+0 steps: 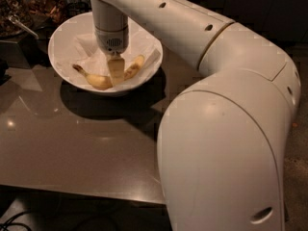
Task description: Pick banana from white bowl
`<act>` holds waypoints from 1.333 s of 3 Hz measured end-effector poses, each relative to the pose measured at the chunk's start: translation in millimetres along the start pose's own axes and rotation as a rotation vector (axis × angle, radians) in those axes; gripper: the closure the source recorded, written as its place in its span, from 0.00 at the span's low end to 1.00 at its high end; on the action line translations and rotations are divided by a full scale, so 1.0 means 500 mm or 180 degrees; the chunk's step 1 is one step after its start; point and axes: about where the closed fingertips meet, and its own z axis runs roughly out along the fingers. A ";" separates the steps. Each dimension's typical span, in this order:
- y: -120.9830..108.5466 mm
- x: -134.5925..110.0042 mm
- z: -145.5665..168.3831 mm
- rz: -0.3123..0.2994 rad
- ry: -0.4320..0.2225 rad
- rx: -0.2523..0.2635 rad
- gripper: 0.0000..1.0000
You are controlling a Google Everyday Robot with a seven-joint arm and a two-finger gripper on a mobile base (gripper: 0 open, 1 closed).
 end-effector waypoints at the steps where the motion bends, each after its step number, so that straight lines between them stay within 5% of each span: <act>1: -0.001 0.009 0.027 0.0016 0.0012 -0.0067 0.35; 3: 0.002 0.021 0.037 0.0005 0.0045 -0.0078 0.77; 4: 0.021 0.053 0.018 0.0078 0.0106 0.0057 0.98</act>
Offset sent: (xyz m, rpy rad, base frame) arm -0.0066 -0.0247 -0.0300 -0.0649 0.0542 0.0022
